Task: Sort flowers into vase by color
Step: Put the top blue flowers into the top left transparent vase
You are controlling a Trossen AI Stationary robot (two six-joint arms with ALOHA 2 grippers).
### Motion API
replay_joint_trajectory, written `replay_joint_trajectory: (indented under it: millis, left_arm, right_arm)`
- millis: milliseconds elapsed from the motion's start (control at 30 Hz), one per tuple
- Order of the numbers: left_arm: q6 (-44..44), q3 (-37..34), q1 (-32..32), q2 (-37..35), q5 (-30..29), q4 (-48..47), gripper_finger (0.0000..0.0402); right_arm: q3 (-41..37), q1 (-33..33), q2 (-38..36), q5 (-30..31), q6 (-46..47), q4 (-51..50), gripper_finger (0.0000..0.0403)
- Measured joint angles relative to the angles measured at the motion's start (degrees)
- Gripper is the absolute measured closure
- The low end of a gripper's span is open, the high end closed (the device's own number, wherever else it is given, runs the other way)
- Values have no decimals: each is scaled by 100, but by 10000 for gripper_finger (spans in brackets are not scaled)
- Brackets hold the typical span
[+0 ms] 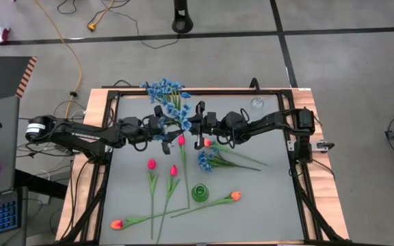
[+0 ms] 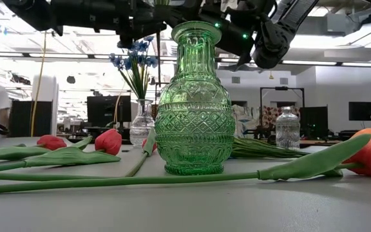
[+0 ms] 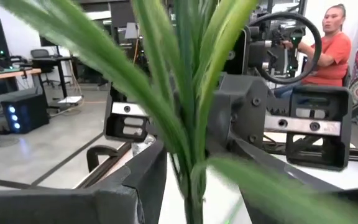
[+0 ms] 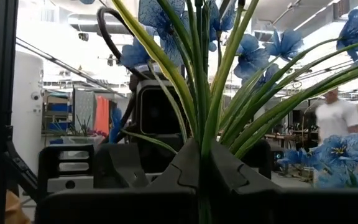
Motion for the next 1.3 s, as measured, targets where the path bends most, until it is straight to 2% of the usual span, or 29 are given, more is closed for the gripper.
replay_joint_trajectory:
  millis: [133,567,800,1000,1133,1300]
  left_arm:
    - [2,-4,0,-4,-5,-38,264]
    - [129,-9,2,-46,-52,-85,389]
    - [109,-9,2,-46,-128,-98,384]
    - [208,-9,2,-46,-207,-105,387]
    - [548,-11,1,-94,-590,-145,389]
    - [993,-13,2,-344,-1095,-319,389]
  right_arm:
    - [0,0,0,2,0,5,366]
    - [0,-7,0,1,-2,22,363]
    - [0,-7,0,4,0,4,329]
    - [0,-7,-4,4,10,-53,267]
    - [0,-57,-119,50,87,-298,221]
    - [0,-216,-505,61,90,-1349,185]
